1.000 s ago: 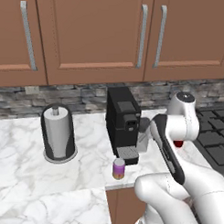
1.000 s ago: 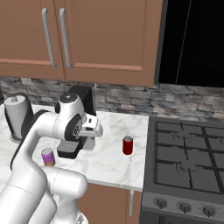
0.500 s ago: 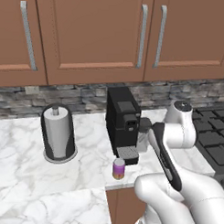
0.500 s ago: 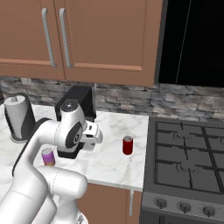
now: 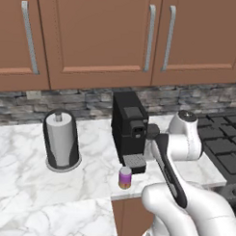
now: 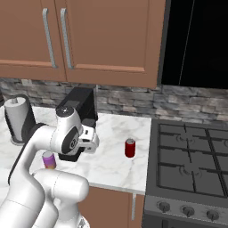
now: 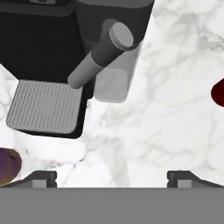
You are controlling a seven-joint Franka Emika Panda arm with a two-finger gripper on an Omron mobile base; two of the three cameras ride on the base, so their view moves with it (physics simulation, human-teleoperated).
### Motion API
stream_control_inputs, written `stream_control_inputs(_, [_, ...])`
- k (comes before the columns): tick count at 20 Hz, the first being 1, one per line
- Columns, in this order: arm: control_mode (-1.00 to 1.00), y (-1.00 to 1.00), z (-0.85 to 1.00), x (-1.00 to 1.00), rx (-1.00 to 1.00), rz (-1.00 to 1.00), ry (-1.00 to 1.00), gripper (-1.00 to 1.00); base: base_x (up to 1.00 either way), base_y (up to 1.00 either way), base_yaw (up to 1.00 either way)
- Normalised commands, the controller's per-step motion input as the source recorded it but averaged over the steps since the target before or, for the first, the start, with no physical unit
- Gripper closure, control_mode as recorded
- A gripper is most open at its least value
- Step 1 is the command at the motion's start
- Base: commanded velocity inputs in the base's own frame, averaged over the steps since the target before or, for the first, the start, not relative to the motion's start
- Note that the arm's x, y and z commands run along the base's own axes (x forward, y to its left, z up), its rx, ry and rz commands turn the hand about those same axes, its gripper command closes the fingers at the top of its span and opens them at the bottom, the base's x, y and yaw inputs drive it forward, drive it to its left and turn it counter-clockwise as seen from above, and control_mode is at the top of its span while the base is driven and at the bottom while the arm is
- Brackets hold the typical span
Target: Four empty soda cans are scattered around the kitchen. Gather all the cans and cluster them next to the stove for recycling.
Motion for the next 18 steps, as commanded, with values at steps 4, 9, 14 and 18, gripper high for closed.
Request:
stream_control_inputs(4, [-1.00,0.25,-0.05,-0.06,0.00,0.02,0.00,-1.00,0.00,0.00,0.00])
stream_control_inputs(9, [-1.00,0.26,-0.06,-0.12,0.02,0.02,0.00,-1.00,0.00,0.00,0.00])
stream_control_inputs(14, [-1.00,0.25,-0.01,-0.14,0.04,0.03,-0.01,-1.00,0.00,0.00,0.00])
stream_control_inputs(18, [-1.00,0.26,0.00,-0.11,0.07,0.03,0.00,-1.00,0.00,0.00,0.00])
